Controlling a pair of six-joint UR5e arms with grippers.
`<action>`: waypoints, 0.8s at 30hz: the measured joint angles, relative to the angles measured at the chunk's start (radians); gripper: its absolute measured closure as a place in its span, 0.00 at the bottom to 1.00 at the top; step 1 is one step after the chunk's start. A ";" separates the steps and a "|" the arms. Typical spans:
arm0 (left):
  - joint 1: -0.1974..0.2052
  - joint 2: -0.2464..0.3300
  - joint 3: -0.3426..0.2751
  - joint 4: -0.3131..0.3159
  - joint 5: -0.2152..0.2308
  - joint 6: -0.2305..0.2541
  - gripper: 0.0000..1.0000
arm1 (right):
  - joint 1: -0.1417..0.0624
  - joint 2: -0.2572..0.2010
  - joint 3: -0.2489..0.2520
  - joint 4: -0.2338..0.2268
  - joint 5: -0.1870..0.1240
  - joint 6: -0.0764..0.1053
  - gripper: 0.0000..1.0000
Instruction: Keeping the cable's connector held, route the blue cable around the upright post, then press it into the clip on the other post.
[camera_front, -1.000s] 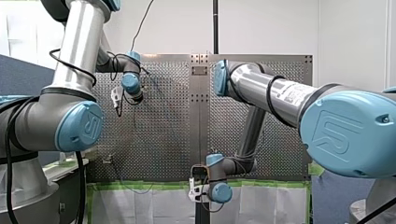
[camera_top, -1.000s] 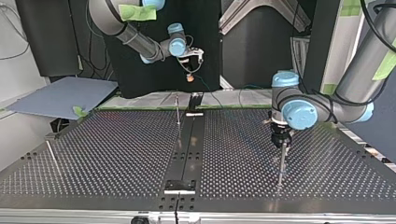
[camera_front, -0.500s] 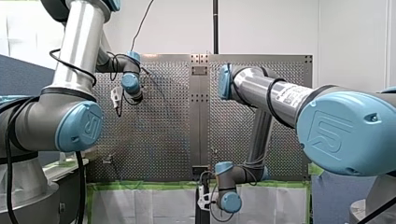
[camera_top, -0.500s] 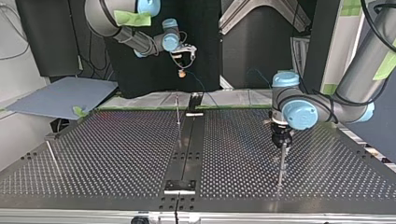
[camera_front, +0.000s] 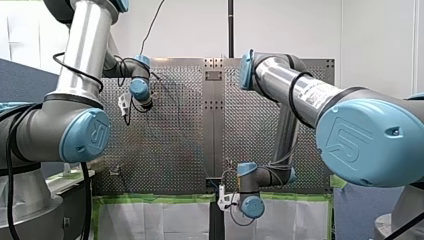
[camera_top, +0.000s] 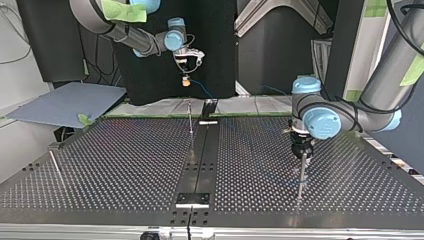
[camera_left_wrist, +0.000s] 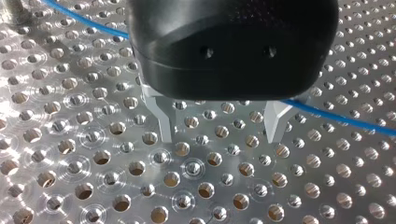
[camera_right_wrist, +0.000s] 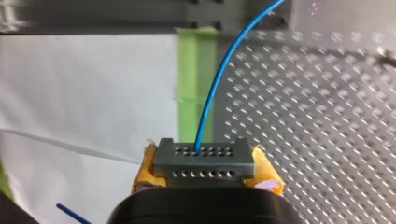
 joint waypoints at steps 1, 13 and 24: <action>0.000 0.000 0.000 0.000 0.000 -0.002 0.07 | -0.003 -0.009 0.009 -0.009 0.003 0.004 1.00; -0.001 0.001 0.000 -0.008 0.001 -0.032 0.07 | -0.026 -0.136 0.136 -0.136 0.032 0.023 1.00; -0.011 0.001 0.000 -0.053 0.003 -0.116 0.04 | -0.034 -0.175 0.245 -0.245 0.036 0.041 1.00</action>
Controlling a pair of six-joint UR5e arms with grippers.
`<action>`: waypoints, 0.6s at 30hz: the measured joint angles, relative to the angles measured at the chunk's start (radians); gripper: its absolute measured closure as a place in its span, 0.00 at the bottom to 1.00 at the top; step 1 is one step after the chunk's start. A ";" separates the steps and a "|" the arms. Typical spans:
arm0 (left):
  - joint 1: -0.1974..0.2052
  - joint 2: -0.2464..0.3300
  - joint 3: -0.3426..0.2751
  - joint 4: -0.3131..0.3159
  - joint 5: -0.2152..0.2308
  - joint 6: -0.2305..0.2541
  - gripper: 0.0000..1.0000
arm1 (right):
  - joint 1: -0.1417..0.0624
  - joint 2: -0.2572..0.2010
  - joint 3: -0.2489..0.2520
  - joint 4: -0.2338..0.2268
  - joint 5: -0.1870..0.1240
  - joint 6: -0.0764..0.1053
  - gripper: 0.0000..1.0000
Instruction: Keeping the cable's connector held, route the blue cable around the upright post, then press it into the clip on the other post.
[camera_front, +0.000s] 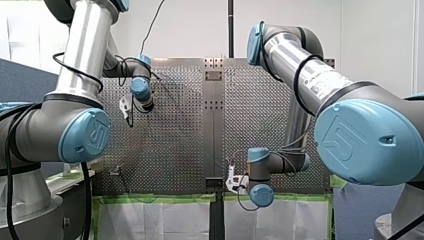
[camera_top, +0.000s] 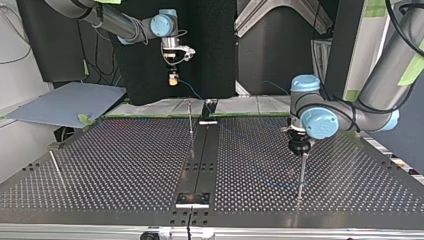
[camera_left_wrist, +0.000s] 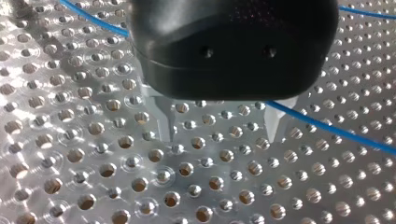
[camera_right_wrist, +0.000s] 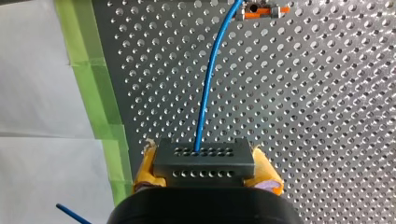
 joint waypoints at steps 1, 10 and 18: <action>0.000 0.000 0.000 -0.006 0.003 -0.013 0.04 | 0.000 0.000 0.010 -0.010 0.000 0.000 1.00; 0.008 0.001 0.000 -0.023 0.042 -0.107 0.01 | -0.001 0.000 0.108 -0.056 -0.003 -0.002 1.00; 0.009 0.001 0.000 -0.028 0.020 -0.189 0.01 | -0.001 0.000 0.138 -0.059 -0.004 -0.003 1.00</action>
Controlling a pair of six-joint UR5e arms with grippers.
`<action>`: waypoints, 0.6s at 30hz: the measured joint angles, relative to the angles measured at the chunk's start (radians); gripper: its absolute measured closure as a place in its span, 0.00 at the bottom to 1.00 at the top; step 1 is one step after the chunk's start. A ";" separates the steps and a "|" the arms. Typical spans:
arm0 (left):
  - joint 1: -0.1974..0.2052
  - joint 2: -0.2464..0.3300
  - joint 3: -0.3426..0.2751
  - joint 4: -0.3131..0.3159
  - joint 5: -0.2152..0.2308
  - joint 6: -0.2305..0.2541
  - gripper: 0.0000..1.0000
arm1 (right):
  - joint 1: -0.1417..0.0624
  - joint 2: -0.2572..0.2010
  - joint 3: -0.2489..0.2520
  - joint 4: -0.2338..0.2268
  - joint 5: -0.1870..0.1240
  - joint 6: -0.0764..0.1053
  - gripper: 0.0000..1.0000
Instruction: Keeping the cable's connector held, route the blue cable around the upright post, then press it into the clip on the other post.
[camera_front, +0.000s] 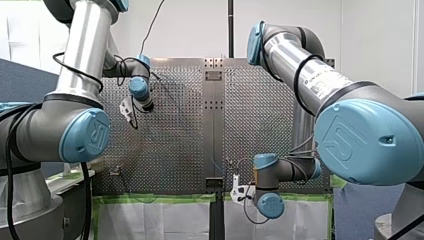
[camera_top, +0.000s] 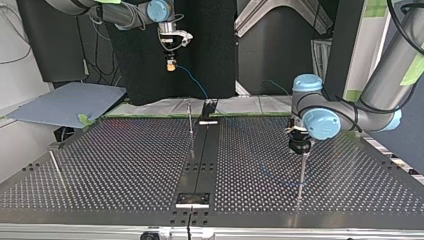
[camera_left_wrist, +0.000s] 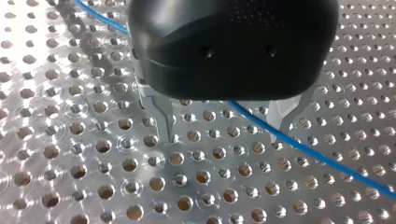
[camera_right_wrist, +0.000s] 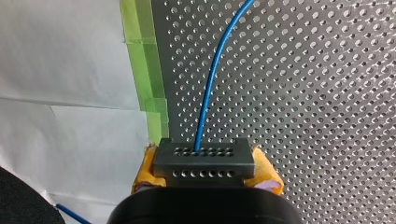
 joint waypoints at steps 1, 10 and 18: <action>0.000 0.000 0.000 -0.005 -0.003 -0.012 0.01 | 0.000 0.000 0.000 0.000 0.000 0.000 1.00; 0.011 0.002 0.000 -0.047 0.012 -0.105 0.01 | -0.002 0.000 0.000 -0.004 -0.001 0.003 1.00; 0.028 0.008 -0.016 -0.043 0.022 -0.184 0.01 | -0.002 0.000 0.000 -0.005 -0.002 0.003 1.00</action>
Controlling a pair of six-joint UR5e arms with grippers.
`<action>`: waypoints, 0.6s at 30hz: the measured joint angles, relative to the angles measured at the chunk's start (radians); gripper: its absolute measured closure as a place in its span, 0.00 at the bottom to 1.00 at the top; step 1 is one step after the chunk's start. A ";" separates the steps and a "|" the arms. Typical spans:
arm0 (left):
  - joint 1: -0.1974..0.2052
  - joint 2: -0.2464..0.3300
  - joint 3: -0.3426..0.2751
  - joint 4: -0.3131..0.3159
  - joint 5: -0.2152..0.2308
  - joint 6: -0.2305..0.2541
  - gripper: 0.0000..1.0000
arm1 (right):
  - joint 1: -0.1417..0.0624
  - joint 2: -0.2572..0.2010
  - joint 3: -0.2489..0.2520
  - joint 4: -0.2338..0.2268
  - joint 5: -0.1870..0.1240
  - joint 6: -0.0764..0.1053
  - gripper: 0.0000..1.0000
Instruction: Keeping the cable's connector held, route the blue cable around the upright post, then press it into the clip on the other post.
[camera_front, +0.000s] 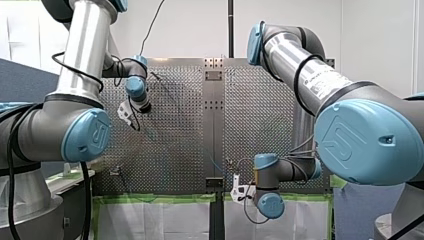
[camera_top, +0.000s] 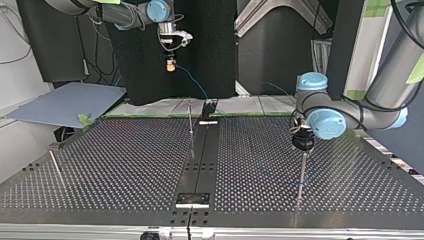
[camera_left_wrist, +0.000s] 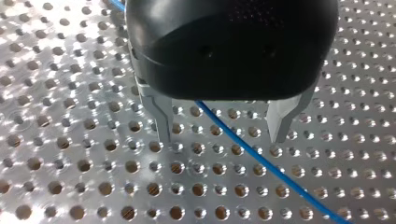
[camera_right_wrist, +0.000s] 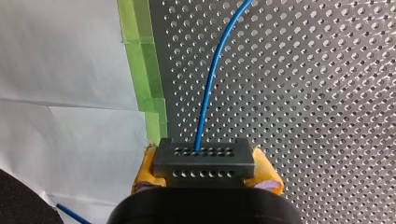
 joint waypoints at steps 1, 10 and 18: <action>0.003 0.001 -0.001 0.001 0.000 -0.012 0.01 | 0.000 0.000 0.000 0.000 0.000 0.000 1.00; 0.034 0.026 -0.020 0.032 -0.004 -0.102 0.01 | 0.000 0.000 0.000 -0.002 -0.001 -0.001 1.00; 0.085 0.029 -0.080 0.108 0.021 -0.184 0.01 | 0.000 0.000 0.000 -0.005 -0.002 -0.002 1.00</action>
